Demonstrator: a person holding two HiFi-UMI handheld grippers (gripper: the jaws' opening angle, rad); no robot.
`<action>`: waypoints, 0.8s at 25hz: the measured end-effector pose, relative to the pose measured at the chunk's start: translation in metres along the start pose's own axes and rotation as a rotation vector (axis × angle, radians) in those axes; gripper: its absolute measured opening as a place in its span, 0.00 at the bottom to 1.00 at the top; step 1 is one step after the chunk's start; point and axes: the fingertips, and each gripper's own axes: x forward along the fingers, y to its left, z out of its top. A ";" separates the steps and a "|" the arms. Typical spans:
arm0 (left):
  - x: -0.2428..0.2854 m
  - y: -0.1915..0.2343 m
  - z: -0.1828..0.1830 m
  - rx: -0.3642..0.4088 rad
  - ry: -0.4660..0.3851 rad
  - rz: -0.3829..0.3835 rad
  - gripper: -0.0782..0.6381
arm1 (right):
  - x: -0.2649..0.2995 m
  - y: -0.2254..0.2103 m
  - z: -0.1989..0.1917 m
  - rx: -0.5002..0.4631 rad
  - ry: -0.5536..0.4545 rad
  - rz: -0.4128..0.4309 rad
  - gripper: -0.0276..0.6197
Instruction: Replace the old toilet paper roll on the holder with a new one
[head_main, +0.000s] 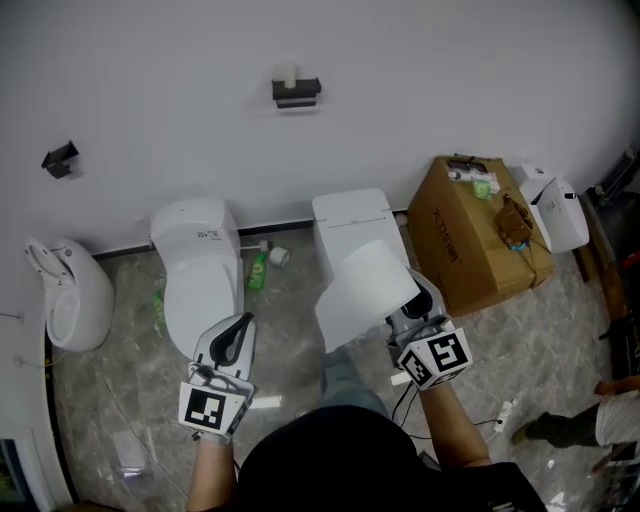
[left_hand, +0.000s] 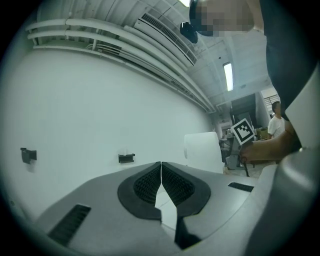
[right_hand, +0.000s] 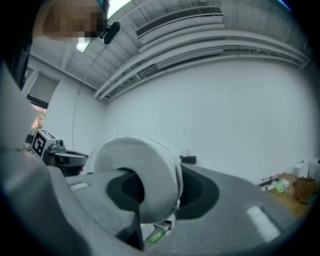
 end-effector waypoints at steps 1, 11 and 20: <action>0.011 0.006 -0.002 0.003 0.007 0.004 0.13 | 0.013 -0.009 -0.001 0.000 -0.002 0.002 0.25; 0.157 0.075 -0.016 0.005 0.060 0.060 0.13 | 0.152 -0.110 -0.020 0.021 0.029 0.044 0.25; 0.289 0.125 -0.009 -0.024 0.085 0.115 0.13 | 0.260 -0.207 -0.028 0.091 0.070 0.073 0.25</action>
